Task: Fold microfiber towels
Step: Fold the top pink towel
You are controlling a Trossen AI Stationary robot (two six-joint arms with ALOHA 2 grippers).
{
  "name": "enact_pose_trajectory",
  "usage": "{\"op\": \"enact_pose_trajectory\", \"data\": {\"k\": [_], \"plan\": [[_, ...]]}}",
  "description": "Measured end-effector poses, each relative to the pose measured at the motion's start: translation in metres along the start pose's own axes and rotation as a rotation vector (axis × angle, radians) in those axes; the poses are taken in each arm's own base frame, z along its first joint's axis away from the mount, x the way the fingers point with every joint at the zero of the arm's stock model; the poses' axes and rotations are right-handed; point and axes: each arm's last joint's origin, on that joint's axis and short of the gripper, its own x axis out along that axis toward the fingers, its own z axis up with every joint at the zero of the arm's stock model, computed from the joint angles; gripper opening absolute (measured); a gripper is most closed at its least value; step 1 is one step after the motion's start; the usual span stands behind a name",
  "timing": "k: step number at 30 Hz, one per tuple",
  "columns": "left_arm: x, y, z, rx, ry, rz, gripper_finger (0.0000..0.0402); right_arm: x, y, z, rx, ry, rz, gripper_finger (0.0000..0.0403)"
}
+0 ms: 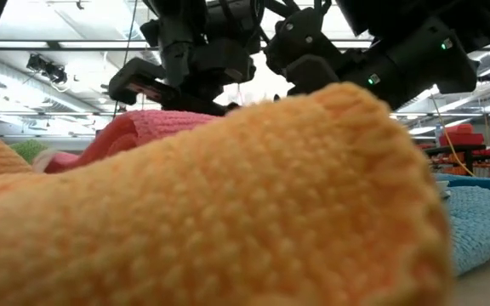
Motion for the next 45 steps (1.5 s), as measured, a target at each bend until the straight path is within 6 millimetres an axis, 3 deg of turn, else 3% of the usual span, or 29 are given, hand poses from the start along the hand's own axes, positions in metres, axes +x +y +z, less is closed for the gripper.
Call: {"op": "enact_pose_trajectory", "data": {"k": [7,14,25,36,45], "plan": [[0.005,-0.001,0.002,0.031,-0.002,0.008,0.0062,-0.001,0.003,0.0,0.002,-0.005,0.014,0.0115],[-0.006,-0.007,0.003,0.044,0.002,0.003,0.0079,-0.002,0.004,0.0,-0.058,-0.002,0.026,0.0115],[-0.015,-0.01,0.006,0.058,-0.007,0.048,0.0075,-0.001,0.004,0.0,-0.129,0.0,0.034,0.0115],[-0.027,-0.013,0.01,0.044,-0.017,0.111,0.0118,-0.001,0.004,0.0,-0.15,0.0,0.034,0.0115],[-0.046,-0.023,0.014,-0.171,-0.084,0.104,0.012,-0.001,0.004,0.0,-0.163,-0.005,0.034,0.0115]]}}
